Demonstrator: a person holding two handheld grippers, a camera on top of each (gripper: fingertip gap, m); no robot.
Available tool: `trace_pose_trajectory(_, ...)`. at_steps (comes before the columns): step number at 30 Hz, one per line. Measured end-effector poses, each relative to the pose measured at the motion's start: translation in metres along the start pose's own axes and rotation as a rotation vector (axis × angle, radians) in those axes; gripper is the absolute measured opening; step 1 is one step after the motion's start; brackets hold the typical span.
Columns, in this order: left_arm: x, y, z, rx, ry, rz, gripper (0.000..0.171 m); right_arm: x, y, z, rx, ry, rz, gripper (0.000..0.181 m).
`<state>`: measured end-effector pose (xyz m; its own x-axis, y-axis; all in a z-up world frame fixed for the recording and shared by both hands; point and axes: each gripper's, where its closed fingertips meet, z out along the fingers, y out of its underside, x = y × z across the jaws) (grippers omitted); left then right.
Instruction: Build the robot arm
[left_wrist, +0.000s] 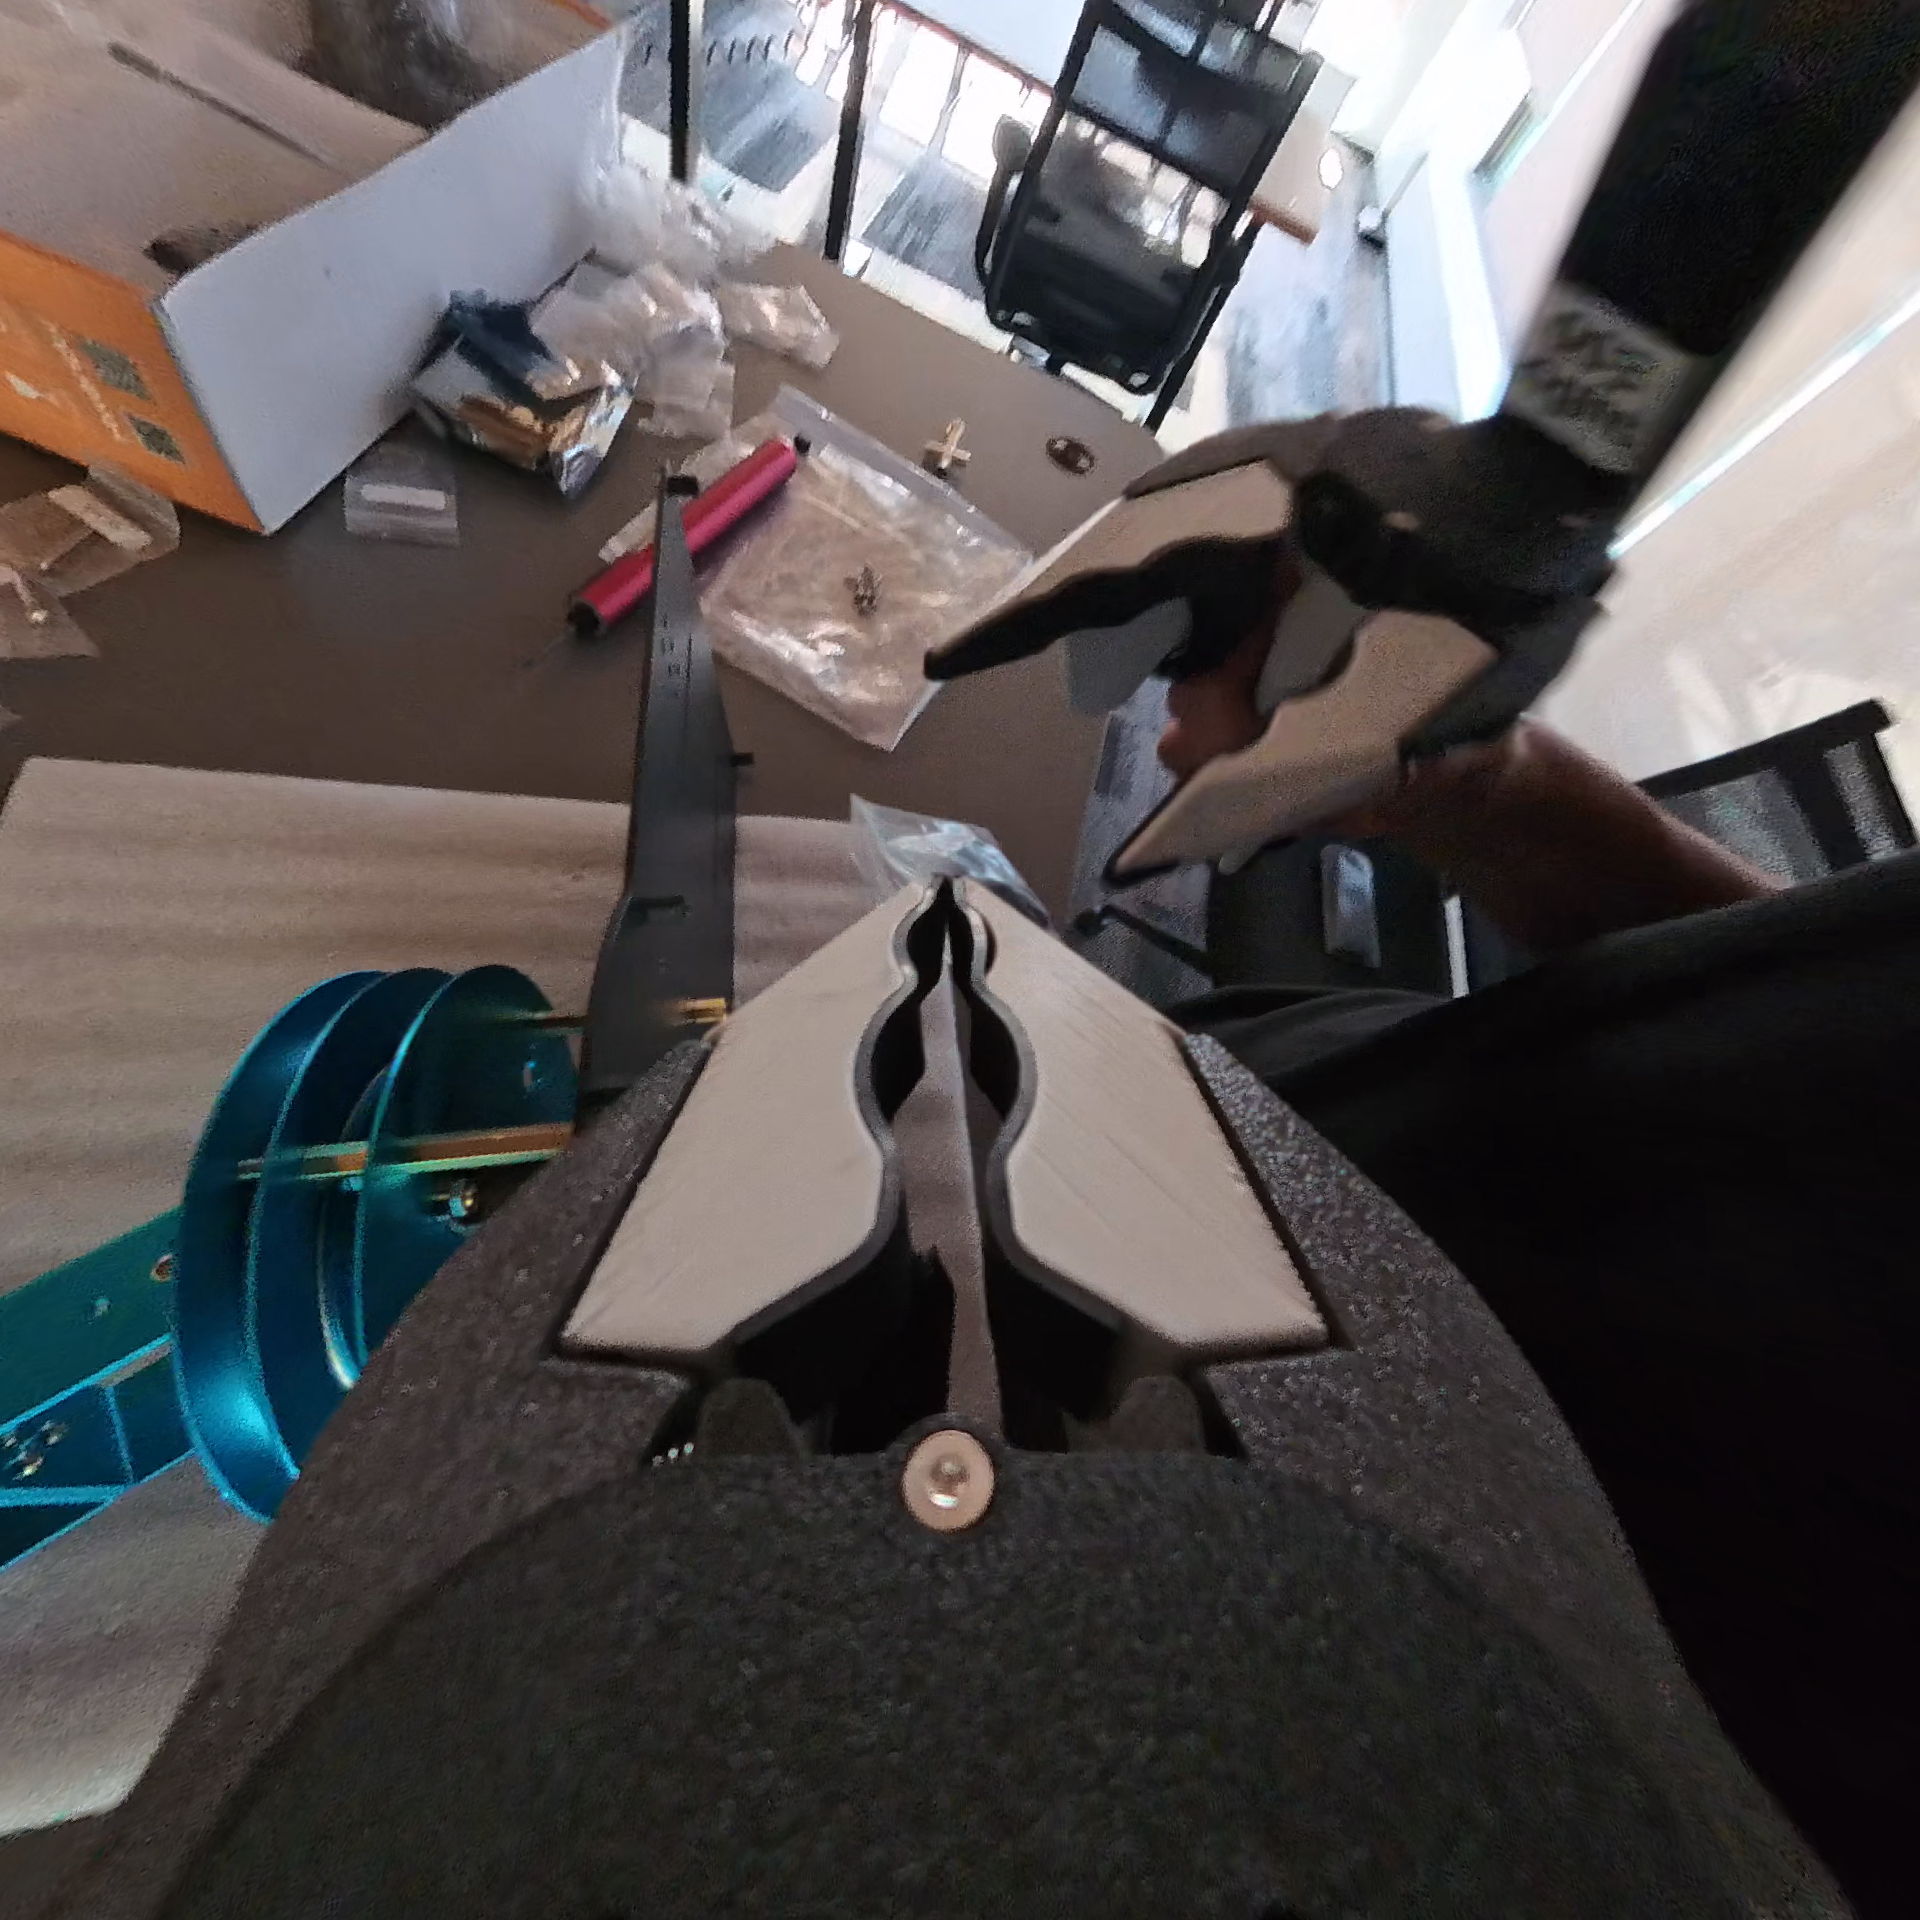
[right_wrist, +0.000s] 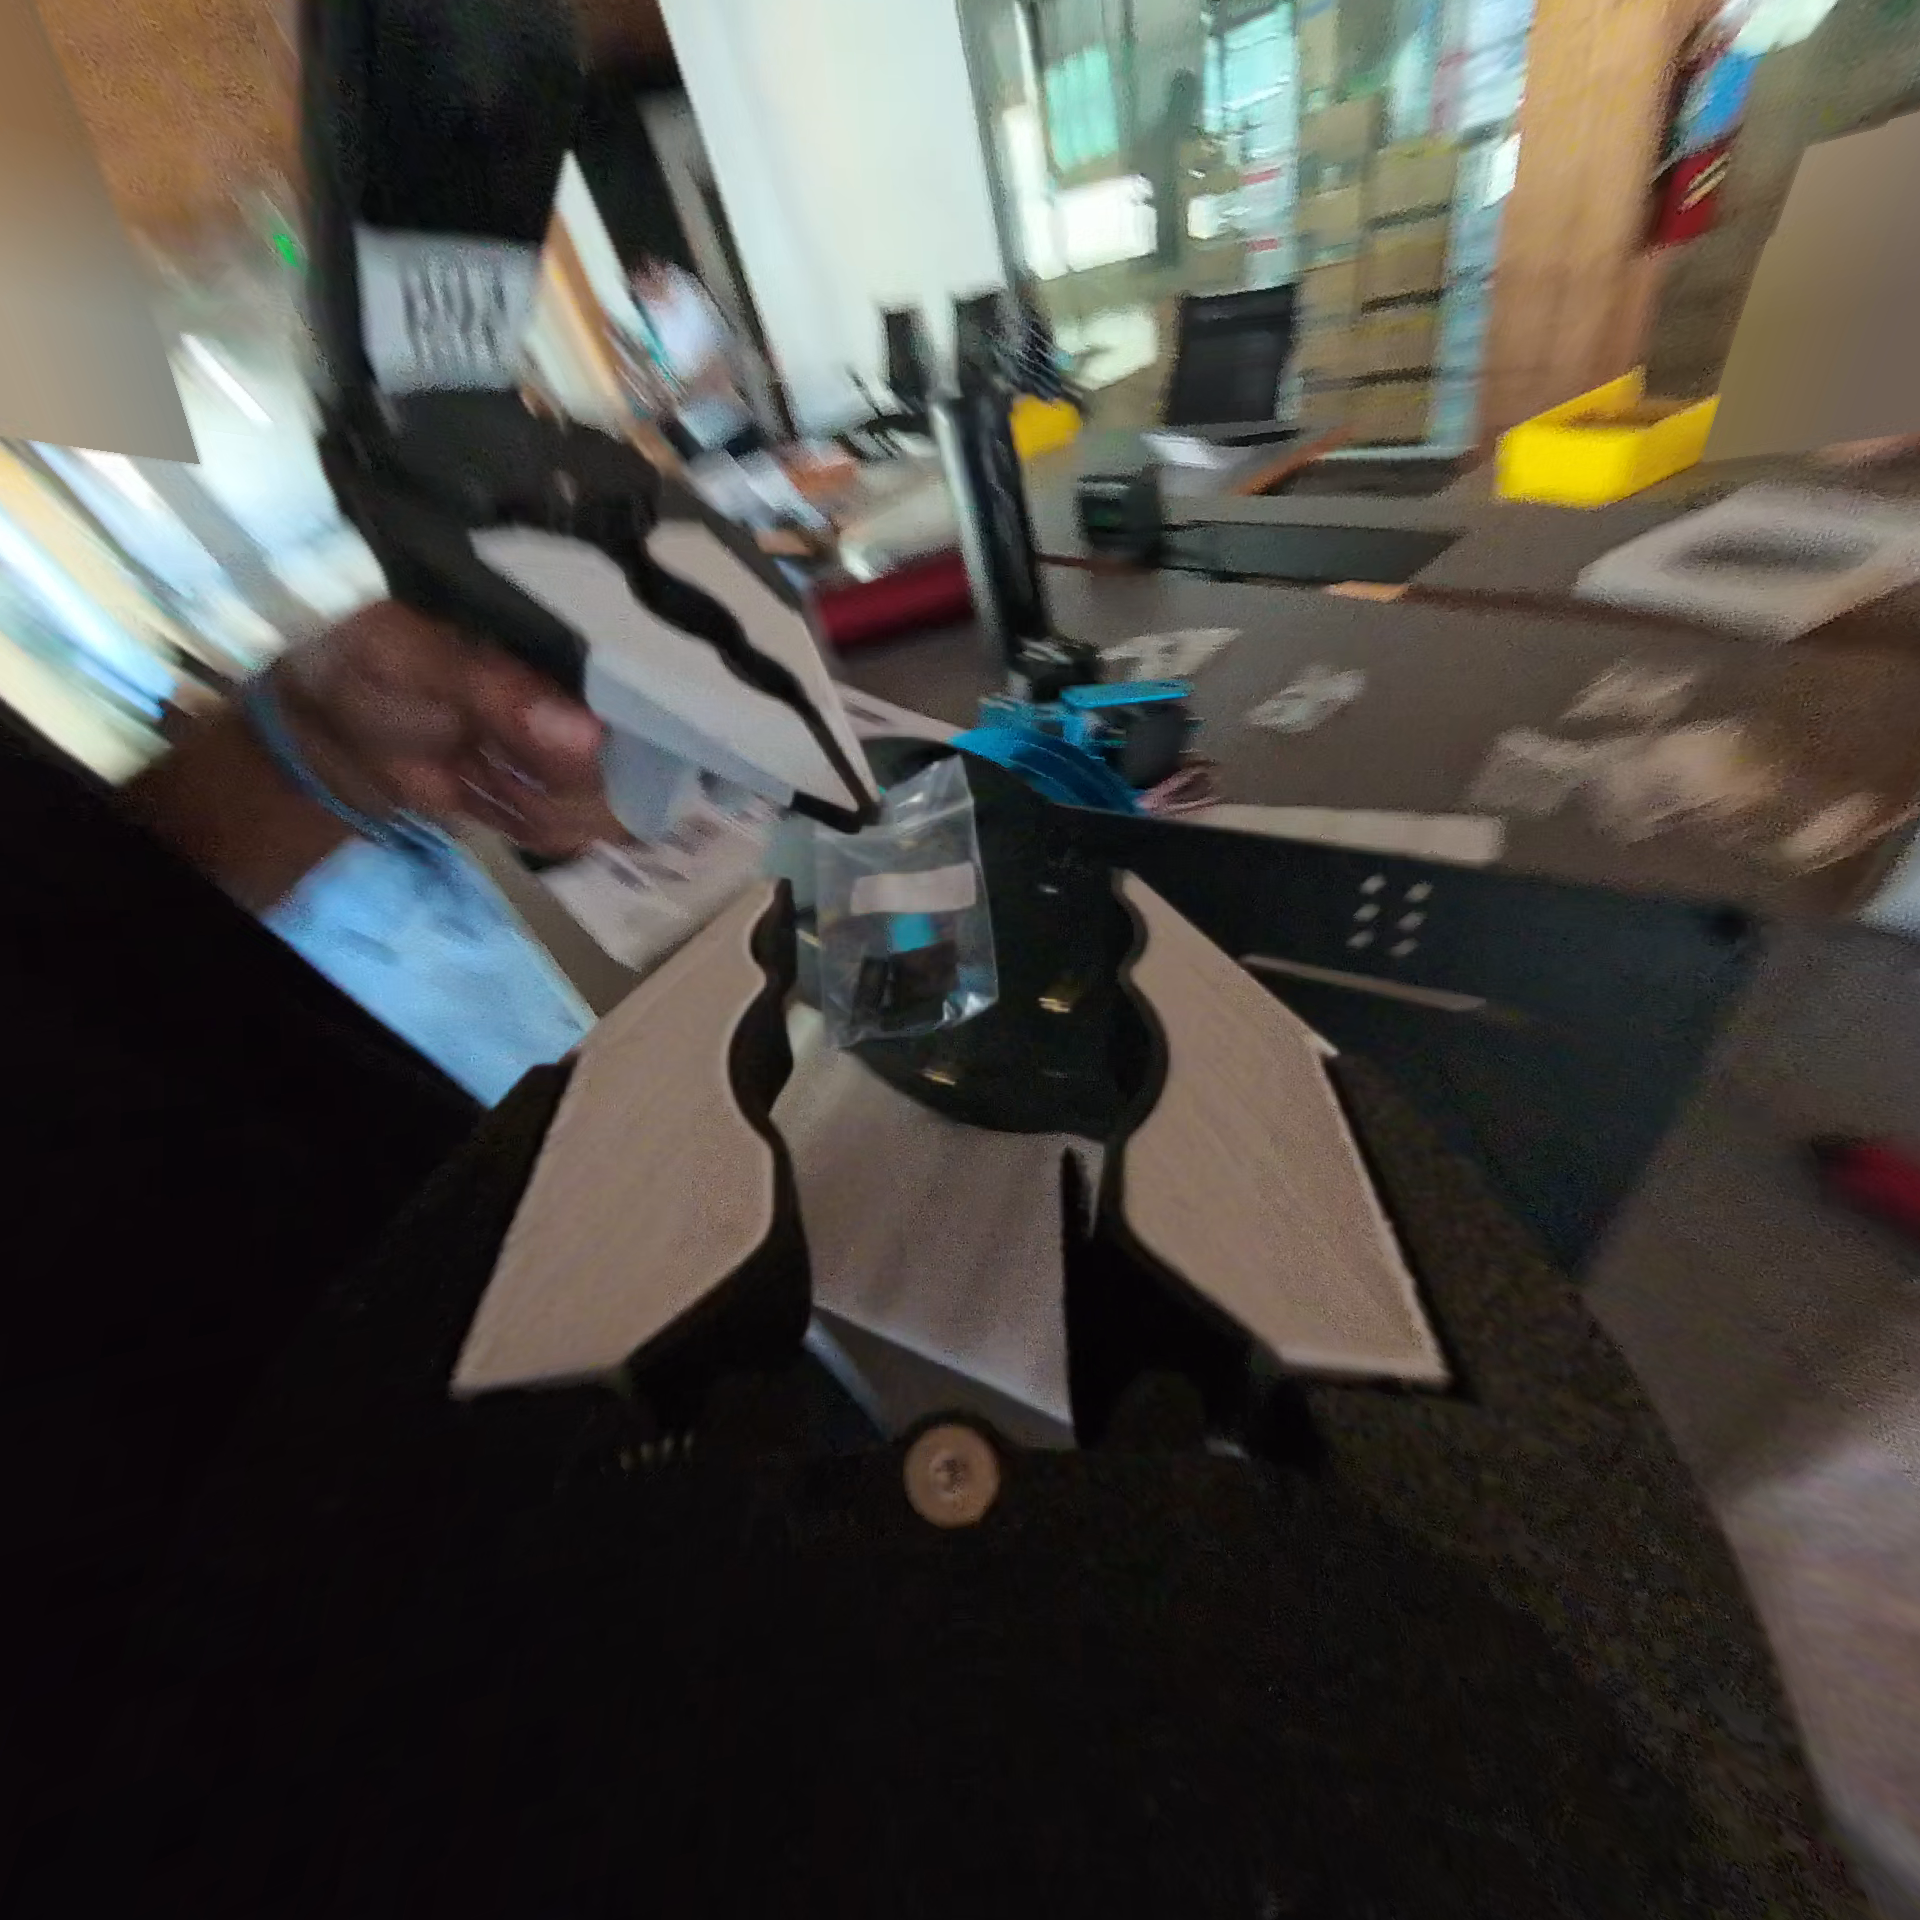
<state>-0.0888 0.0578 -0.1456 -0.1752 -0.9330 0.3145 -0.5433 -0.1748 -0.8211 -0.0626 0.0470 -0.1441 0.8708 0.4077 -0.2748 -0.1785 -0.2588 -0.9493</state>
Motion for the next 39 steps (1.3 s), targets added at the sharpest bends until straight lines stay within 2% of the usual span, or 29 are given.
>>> trace_pose_trajectory(1, 0.002, -0.004, -0.003, 0.026, 0.02, 0.002, 0.0, 0.003, -0.001, -0.003, 0.034, -0.083, 0.182, 0.057)
trace_pose_trajectory(3, 0.006, -0.01, -0.008, 0.067, 0.065, 0.0, 0.0, -0.003, -0.003, -0.007, 0.084, -0.321, 0.498, 0.066)
trace_pose_trajectory(4, 0.007, -0.012, -0.009, 0.081, 0.087, -0.006, 0.0, -0.009, -0.007, -0.009, 0.116, -0.434, 0.605, 0.06)
trace_pose_trajectory(5, 0.009, -0.014, -0.01, 0.09, 0.102, -0.01, 0.0, -0.011, -0.004, -0.006, 0.103, -0.484, 0.647, 0.051)
trace_pose_trajectory(6, 0.01, -0.015, -0.011, 0.096, 0.115, -0.011, 0.0, -0.013, 0.0, -0.001, 0.087, -0.491, 0.636, 0.049)
trace_pose_trajectory(7, 0.011, -0.016, -0.011, 0.101, 0.128, -0.013, 0.0, -0.017, 0.0, 0.002, 0.089, -0.513, 0.631, 0.037)
trace_pose_trajectory(9, 0.015, -0.018, -0.012, 0.11, 0.155, -0.012, 0.0, -0.023, -0.005, 0.006, 0.087, -0.576, 0.658, 0.026)
trace_pose_trajectory(10, 0.016, -0.019, -0.013, 0.114, 0.169, -0.016, 0.0, -0.023, -0.01, 0.005, 0.111, -0.592, 0.652, 0.006)
trace_pose_trajectory(11, 0.018, -0.021, -0.014, 0.129, 0.191, -0.034, 0.0, -0.02, -0.013, 0.006, 0.133, -0.575, 0.65, 0.003)
trace_pose_trajectory(13, 0.023, -0.029, -0.021, 0.184, 0.283, -0.124, 0.0, -0.021, -0.016, 0.004, 0.147, -0.583, 0.628, 0.001)
trace_pose_trajectory(16, 0.016, -0.031, -0.024, 0.228, 0.329, -0.232, 0.0, -0.023, -0.016, 0.006, 0.144, -0.563, 0.59, 0.0)
trace_pose_trajectory(22, 0.019, -0.026, -0.021, 0.211, 0.259, -0.1, 0.0, -0.016, -0.015, 0.008, 0.126, -0.547, 0.598, 0.0)
trace_pose_trajectory(25, 0.019, -0.024, -0.019, 0.174, 0.211, 0.002, 0.016, -0.015, -0.015, 0.01, 0.113, -0.537, 0.59, 0.0)
trace_pose_trajectory(31, 0.011, -0.017, -0.014, 0.085, 0.096, 0.159, 0.017, -0.021, -0.02, 0.011, 0.102, -0.545, 0.554, 0.0)
trace_pose_trajectory(34, 0.005, -0.015, -0.012, 0.052, 0.069, 0.171, 0.0, -0.02, -0.018, 0.012, 0.09, -0.511, 0.495, 0.0)
trace_pose_trajectory(39, 0.011, -0.016, -0.015, 0.058, 0.167, 0.098, 0.0, -0.014, -0.014, 0.012, 0.07, -0.46, 0.42, 0.0)
